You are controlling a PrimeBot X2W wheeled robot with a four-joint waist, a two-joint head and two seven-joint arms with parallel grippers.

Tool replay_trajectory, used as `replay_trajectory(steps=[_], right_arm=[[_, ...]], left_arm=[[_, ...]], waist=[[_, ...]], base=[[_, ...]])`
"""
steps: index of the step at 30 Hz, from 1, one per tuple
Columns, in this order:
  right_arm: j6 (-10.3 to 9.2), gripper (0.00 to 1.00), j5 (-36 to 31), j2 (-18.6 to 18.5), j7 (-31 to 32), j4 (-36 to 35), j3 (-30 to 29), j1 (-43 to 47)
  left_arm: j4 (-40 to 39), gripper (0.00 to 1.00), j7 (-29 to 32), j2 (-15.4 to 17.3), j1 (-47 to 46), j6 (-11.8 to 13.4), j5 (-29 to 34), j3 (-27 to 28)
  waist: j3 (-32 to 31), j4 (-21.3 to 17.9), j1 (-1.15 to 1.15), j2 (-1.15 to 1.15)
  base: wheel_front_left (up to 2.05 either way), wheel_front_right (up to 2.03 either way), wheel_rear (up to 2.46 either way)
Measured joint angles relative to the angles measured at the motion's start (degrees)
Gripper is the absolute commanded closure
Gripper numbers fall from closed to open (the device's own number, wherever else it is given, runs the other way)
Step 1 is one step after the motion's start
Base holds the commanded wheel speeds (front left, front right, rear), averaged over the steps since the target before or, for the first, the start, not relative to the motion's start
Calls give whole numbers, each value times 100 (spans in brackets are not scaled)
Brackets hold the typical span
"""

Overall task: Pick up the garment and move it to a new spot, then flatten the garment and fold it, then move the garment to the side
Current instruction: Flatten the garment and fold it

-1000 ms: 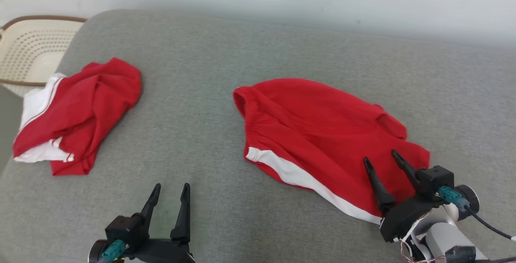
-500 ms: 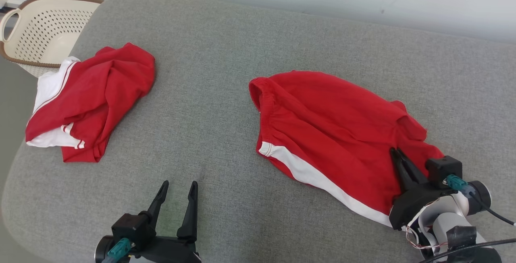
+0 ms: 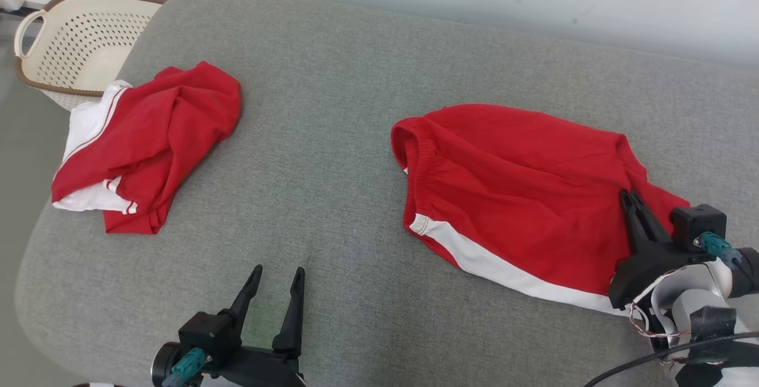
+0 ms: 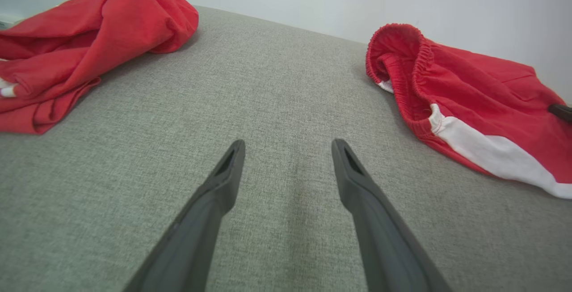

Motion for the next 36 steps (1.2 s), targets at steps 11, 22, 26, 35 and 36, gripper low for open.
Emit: replay_trajectory(steps=[11, 22, 26, 35, 36], right_arm=[[-1, 0, -56, 71, 0, 123, -566, 209], [-1, 0, -43, 403, 1, -888, -565, 1470], [-1, 0, -32, 550, -1, -1199, -605, 1719], [-1, 0, -33, 719, 0, -1512, -542, 2087], [-1, 0, -33, 747, 0, -1543, -537, 2110]], left_arm=[[59, 0, 0, -1, 122, 13, -18, -33], [-105, 0, 0, -2, 728, 126, 204, 603], [-115, 0, 0, -3, 940, 86, 283, 773], [-189, 0, 0, -2, 1224, 131, 448, 1124], [-211, 0, 0, 1, 1273, 132, 465, 1174]], waist=[[-257, -46, 0, 0], [-748, -677, -1, 0], [-898, -955, -1, -1], [-1117, -1403, -1, -1], [-1138, -1451, -2, -1]], base=[[0, 0, 0], [0, 0, 0], [0, 0, 0], [0, 0, 0], [0, 0, 0]])
